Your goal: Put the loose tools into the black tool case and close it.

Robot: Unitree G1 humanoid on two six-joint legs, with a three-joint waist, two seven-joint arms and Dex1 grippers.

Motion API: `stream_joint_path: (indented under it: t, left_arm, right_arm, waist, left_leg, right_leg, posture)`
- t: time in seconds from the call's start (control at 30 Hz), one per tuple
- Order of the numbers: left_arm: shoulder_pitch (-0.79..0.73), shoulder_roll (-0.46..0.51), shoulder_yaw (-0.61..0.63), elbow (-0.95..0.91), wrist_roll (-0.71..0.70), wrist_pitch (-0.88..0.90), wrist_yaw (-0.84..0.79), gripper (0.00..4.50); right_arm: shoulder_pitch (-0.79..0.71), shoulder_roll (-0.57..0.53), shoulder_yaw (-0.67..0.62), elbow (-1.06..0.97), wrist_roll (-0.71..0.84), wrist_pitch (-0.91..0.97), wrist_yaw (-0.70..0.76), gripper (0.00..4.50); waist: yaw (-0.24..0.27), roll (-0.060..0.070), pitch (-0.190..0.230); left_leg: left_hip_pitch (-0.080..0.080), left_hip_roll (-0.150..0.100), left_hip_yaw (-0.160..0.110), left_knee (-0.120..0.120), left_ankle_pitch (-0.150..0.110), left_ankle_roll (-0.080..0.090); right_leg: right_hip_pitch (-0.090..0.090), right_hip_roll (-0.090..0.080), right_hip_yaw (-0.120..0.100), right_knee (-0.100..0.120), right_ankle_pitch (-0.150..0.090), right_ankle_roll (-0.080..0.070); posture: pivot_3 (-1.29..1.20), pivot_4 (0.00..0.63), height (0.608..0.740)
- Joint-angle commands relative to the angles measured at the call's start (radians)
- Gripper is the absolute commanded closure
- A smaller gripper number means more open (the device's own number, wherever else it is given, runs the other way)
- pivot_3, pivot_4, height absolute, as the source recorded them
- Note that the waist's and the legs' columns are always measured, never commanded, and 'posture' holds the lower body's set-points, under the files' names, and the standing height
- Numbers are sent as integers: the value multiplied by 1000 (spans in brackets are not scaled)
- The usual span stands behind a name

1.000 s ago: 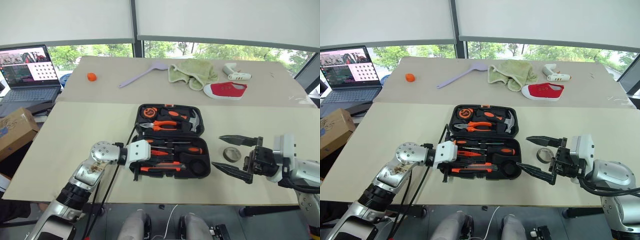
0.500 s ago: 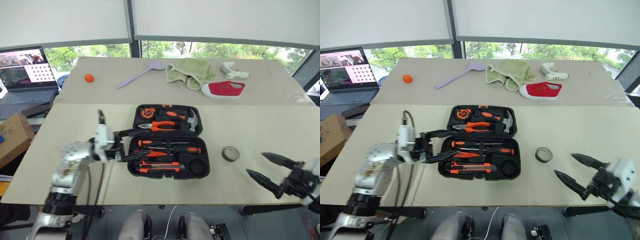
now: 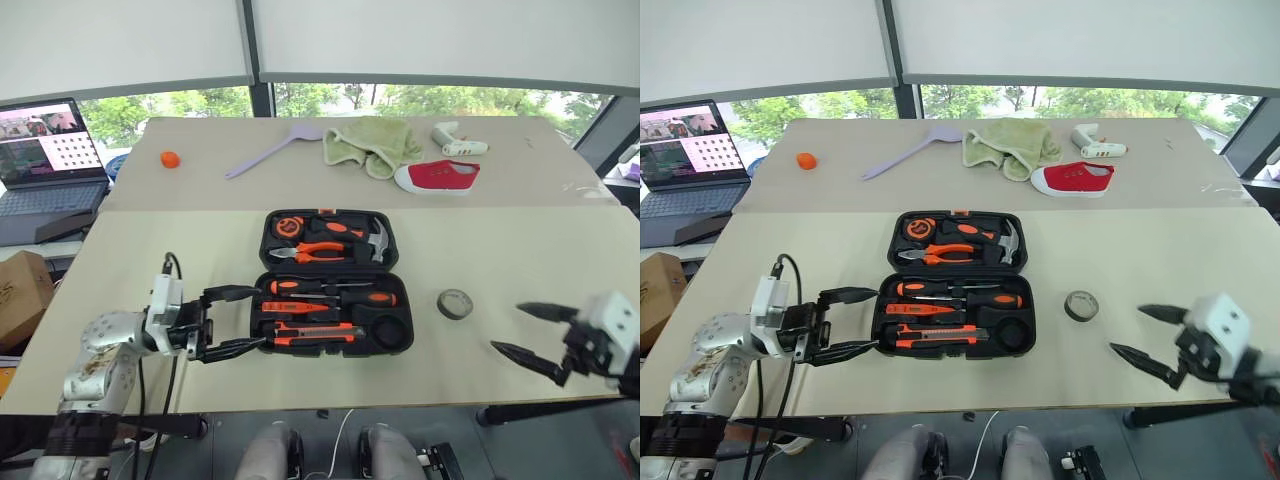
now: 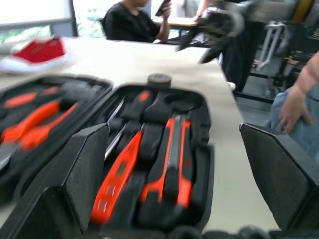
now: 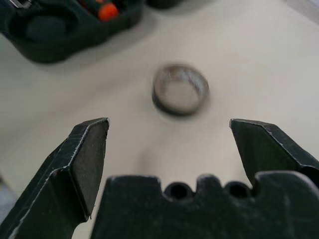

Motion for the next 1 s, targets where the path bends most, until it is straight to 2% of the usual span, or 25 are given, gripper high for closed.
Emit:
stream_joint_path:
  t: [0.03, 0.17, 0.27, 0.47, 0.63, 0.7, 0.77, 0.83, 0.9, 1.0]
  left_arm:
    - [-31, -35, -48, -100, 25, -2, 48, 24]
    - [-30, -54, -75, -164, 28, 27, 92, 24]
    - [-12, -47, -81, -185, 31, 33, 97, 0]
    - [4, -34, -69, -195, 32, 31, 106, 0]
    - [8, -39, -64, -198, 36, 10, 109, 0]
    - [14, -39, -61, -200, 34, 3, 107, 0]
    - [26, -38, -59, -198, 34, -6, 104, 0]
    - [32, -37, -59, -200, 34, -10, 105, 0]
    - [42, -38, -62, -198, 36, -17, 105, 0]
    - [56, -37, -69, -199, 39, -19, 105, 0]
  right_arm:
    - [-172, -50, 170, 37, -63, 119, 21, 0]
    - [-321, -55, 307, 110, -121, 146, 67, 0]
    - [-373, -64, 388, 149, -162, 138, 124, 683]
    - [-449, -56, 474, 205, -229, 137, 161, 2747]
    - [-472, -54, 456, 219, -213, 44, 220, 4456]
    - [-475, -70, 424, 179, -171, 17, 271, 4486]
    - [-474, -72, 390, 74, -43, 72, 360, 4486]
    - [-473, -68, 374, 2, 37, 142, 391, 4486]
    - [-493, -47, 397, -87, 93, 245, 361, 4486]
    - [-552, -2, 499, -191, 112, 410, 296, 4486]
  waist:
    - [4, 0, 0]
    - [1, 0, 0]
    - [1, 0, 0]
    - [-6, 0, 0]
    - [-6, 0, 0]
    - [-7, 0, 0]
    - [-8, 0, 1]
    - [-8, 0, 1]
    - [-9, -1, 1]
    - [-10, -1, 1]
  left_leg:
    - [-1, 0, 0, 0, 0, 0]
    - [-3, -1, 1, 0, 2, -3]
    - [-4, -1, 1, 0, 2, -3]
    - [-4, -1, 2, 0, 2, -3]
    - [-4, -1, 2, 0, 2, -3]
    - [-4, -1, 2, 0, 2, -4]
    - [-4, -1, 2, 0, 2, -4]
    - [-4, -1, 2, 0, 2, -4]
    - [-3, 0, 1, 0, 2, -4]
    - [-3, 0, 1, 0, 1, -3]
  right_leg:
    - [0, 0, 0, 0, 0, 0]
    - [-2, -1, 0, -1, 0, 0]
    - [-1, -1, -1, -1, 0, 1]
    - [-2, 0, -2, -1, 0, 1]
    - [-1, 0, -2, -1, 0, 2]
    - [-2, 0, -2, -1, 0, 2]
    - [-2, 0, -2, -1, 0, 2]
    - [-2, 0, -2, -1, 0, 2]
    - [-1, 0, -2, -1, 0, 2]
    - [-1, -4, -2, -1, 0, 1]
  posture:
    - [0, 150, 740]
    - [0, 150, 740]
    - [0, 150, 740]
    - [0, 150, 740]
    - [0, 150, 740]
    - [0, 150, 740]
    - [0, 150, 740]
    - [0, 150, 740]
    - [0, 150, 740]
    - [0, 150, 740]
